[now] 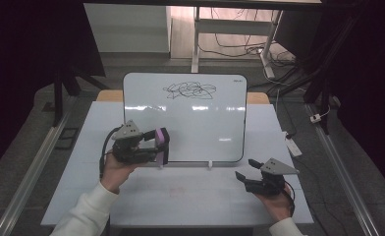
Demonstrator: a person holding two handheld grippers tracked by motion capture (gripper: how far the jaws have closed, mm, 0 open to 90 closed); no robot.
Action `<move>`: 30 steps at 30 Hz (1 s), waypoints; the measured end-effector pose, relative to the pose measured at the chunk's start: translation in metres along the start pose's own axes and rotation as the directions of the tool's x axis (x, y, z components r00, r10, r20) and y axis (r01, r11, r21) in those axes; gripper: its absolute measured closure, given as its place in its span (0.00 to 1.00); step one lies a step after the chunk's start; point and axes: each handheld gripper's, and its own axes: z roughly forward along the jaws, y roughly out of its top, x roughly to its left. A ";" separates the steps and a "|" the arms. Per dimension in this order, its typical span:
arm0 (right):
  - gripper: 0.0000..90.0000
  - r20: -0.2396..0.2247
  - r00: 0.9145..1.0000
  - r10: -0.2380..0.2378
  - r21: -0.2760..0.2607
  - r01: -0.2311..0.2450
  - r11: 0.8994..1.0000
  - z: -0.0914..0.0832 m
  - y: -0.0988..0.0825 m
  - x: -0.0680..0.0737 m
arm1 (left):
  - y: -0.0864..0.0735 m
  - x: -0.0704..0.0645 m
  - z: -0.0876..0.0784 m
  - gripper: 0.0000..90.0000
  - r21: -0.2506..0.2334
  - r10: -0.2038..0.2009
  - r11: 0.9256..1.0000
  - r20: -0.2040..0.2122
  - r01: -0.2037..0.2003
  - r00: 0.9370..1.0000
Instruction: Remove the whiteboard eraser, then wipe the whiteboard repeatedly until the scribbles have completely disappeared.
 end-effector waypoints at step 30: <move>0.32 -0.017 1.000 -0.019 0.008 0.019 1.000 0.004 -0.001 0.004 | 0.099 0.044 0.038 0.44 0.087 0.102 0.993 -0.365 -0.075 0.925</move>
